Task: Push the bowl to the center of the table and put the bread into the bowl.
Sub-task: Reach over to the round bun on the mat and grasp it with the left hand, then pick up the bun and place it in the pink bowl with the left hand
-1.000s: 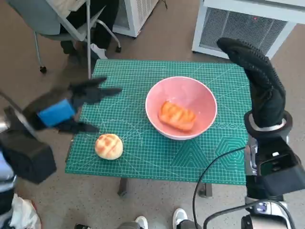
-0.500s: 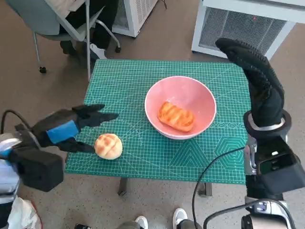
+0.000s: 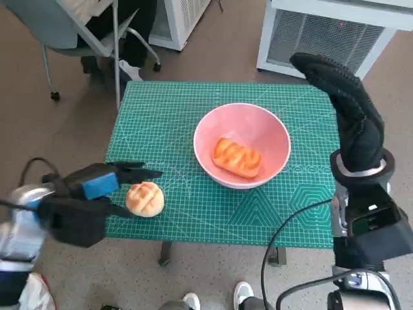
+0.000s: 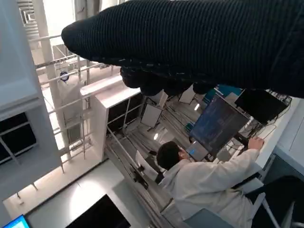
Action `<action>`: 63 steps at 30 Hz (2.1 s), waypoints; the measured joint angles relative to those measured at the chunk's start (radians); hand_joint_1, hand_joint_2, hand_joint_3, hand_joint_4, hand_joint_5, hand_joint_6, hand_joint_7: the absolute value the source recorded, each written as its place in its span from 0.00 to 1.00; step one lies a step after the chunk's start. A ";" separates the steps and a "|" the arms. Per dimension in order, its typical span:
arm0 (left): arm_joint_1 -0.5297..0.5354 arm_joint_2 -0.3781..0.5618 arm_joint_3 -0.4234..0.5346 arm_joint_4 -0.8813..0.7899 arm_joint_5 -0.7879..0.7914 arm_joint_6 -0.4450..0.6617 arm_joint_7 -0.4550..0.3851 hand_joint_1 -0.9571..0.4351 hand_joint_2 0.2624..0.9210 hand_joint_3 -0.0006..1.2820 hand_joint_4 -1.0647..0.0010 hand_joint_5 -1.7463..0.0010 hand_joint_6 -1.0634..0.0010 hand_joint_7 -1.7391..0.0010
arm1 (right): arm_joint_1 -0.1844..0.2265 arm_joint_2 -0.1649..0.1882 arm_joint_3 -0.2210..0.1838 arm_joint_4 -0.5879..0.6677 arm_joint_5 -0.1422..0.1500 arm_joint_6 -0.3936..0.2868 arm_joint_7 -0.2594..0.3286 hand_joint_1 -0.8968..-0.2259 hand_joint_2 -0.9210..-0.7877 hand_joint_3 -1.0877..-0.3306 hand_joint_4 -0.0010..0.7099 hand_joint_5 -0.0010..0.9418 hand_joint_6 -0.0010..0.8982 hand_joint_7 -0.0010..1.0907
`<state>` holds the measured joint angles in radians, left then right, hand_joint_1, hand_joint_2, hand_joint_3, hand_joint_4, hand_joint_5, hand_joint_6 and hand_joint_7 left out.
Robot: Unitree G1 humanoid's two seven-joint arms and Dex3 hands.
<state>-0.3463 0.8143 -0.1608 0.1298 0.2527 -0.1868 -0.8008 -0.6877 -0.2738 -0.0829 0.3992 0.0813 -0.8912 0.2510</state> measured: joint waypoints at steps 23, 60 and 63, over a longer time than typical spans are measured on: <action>-0.064 -0.039 -0.023 0.110 0.027 -0.068 0.045 0.69 1.00 0.12 0.49 0.23 0.45 0.32 | 0.000 0.000 -0.003 0.000 0.003 0.003 0.004 0.50 0.00 0.42 0.41 0.00 0.00 0.60; -0.732 -0.322 -0.029 0.206 -0.055 -0.124 0.193 0.69 0.99 0.05 0.36 0.37 0.38 0.30 | -0.008 0.000 -0.010 0.009 -0.007 -0.006 0.003 0.48 0.00 0.43 0.41 0.00 0.01 0.60; -0.769 -0.371 -0.074 0.296 -0.009 -0.143 0.219 0.69 0.99 0.05 0.36 0.37 0.39 0.30 | -0.008 0.000 -0.010 0.008 -0.007 -0.006 0.002 0.48 0.00 0.43 0.41 0.00 0.01 0.60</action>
<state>-1.1156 0.4434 -0.2347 0.4254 0.2440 -0.3295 -0.5814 -0.6957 -0.2735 -0.0930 0.4074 0.0739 -0.8976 0.2532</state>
